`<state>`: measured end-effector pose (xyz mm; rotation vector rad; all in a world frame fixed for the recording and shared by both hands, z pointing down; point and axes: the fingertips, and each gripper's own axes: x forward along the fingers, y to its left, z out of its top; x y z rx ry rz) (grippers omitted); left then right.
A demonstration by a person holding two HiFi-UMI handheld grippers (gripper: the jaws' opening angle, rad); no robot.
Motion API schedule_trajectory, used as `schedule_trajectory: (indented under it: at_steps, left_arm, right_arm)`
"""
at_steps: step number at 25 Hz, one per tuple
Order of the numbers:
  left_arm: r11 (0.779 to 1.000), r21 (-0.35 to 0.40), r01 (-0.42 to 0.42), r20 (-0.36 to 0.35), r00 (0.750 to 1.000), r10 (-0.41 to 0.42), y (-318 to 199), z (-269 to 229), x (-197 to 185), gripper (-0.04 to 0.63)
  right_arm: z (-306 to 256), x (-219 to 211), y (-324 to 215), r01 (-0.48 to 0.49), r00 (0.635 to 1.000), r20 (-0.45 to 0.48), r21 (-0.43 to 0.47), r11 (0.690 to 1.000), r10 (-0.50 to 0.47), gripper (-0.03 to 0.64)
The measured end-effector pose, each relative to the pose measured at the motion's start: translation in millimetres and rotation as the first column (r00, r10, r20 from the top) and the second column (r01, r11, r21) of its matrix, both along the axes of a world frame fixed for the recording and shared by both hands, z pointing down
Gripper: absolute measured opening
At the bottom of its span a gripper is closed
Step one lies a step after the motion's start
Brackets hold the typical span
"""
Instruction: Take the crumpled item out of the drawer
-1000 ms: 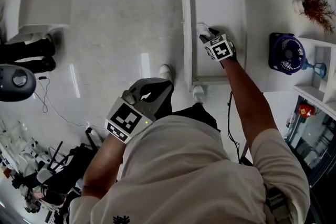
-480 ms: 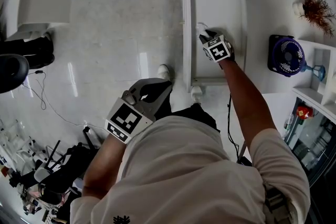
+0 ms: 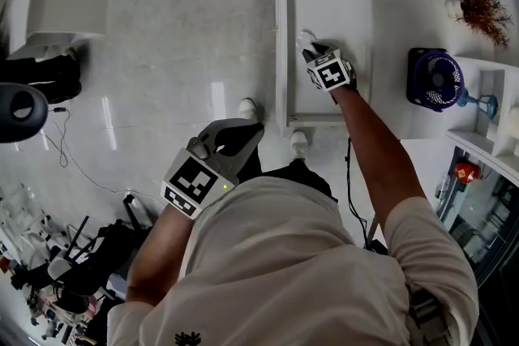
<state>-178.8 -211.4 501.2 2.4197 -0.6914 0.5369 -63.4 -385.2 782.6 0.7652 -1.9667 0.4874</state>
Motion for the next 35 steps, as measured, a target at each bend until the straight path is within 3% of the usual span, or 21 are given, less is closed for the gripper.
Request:
schedule_trajectory:
  at_steps: [12,19,35]
  left_arm:
    - [0.998,0.053,-0.016,-0.017,1.000,0.017,31,-21,52,0.006]
    - [0.997,0.078,-0.008,-0.012,1.000,0.008,60,-36,82,0.006]
    - [0.987,0.119,0.109,-0.015,0.994,-0.108,128,-62,122,0.006]
  right_arm:
    - [-73,10,21,0.012,0.997,0.072,0.068,0.998,-0.017,0.124]
    - [-125,21,51,0.060,0.991,0.112,0.120,0.991,-0.074,0.123]
    - [-238,59,141,0.125,0.956,0.233,0.223,0.967,-0.177,0.123]
